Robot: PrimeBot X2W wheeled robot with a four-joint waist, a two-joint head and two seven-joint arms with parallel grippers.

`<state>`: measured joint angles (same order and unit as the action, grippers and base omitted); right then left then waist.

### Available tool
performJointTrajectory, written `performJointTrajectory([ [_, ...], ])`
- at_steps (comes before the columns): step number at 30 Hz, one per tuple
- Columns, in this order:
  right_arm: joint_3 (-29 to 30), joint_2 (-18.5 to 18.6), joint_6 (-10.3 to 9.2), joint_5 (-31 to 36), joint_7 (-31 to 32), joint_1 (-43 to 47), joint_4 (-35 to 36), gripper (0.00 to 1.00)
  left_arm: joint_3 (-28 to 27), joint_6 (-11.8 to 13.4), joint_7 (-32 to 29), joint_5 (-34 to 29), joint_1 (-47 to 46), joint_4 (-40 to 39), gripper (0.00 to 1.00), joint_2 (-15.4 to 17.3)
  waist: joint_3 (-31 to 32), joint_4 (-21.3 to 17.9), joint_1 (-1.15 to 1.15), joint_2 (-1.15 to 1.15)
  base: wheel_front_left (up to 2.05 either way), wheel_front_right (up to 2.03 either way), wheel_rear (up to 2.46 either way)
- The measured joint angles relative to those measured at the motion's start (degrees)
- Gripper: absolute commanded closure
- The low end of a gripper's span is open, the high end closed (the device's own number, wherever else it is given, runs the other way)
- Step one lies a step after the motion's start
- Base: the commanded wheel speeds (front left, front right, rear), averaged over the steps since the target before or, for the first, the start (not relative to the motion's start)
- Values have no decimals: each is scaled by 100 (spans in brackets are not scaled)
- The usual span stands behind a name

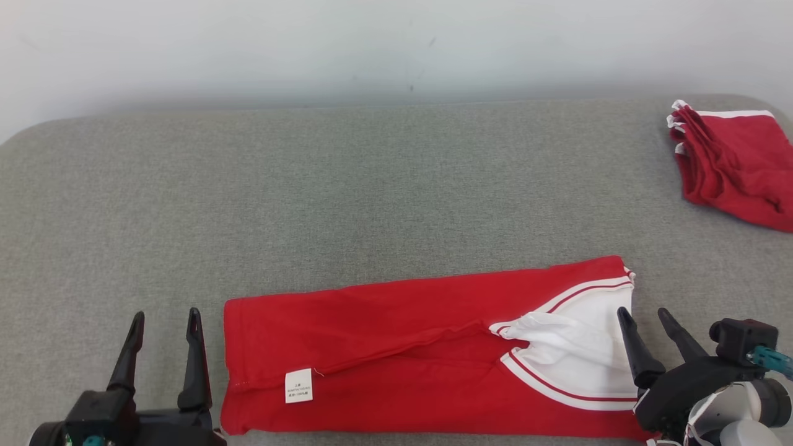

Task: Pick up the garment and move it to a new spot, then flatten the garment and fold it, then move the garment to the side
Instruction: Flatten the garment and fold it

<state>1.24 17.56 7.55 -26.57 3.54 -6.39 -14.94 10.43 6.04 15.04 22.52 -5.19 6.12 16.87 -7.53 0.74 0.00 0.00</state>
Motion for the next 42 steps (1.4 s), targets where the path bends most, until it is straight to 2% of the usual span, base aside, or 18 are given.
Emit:
performJointTrajectory([
  [13,-366,-78,0,221,-29,-536,-1548,0,-643,-427,1,-719,291,91,0,-717,-37,145,0,0,0,0,0],
  [14,-427,-87,0,193,-24,-564,-1621,17,-676,-461,1,-777,296,110,0,-758,-29,154,0,0,0,0,0],
  [15,-476,-98,-1,148,-26,-593,-1682,61,-716,-508,1,-849,313,122,0,-790,-19,162,0,0,0,0,0],
  [16,-541,-98,-2,109,-38,-616,-1720,100,-757,-530,0,-884,327,136,0,-817,-8,167,0,0,0,0,0],
  [24,-601,65,2,-136,-242,-776,-2034,100,-1063,-744,1,-1151,433,197,0,-1002,97,122,0,0,0,0,0],
  [29,-36,627,1,-209,-448,-801,-2346,100,-1196,-856,1,-1274,488,188,0,-1121,170,32,0,0,0,0,0],
  [33,200,836,1,-192,-503,-800,-2384,100,-1300,-906,0,-1336,525,189,0,-1173,209,-44,0,0,0,0,0],
  [37,113,791,1,-131,-430,-766,-2076,100,-1395,-956,1,-1380,600,185,0,-1224,248,-141,0,0,0,0,0],
  [42,-129,491,0,-154,-230,-669,-1251,100,-1447,-992,1,-1419,634,192,0,-1271,316,-228,0,0,0,0,0],
])
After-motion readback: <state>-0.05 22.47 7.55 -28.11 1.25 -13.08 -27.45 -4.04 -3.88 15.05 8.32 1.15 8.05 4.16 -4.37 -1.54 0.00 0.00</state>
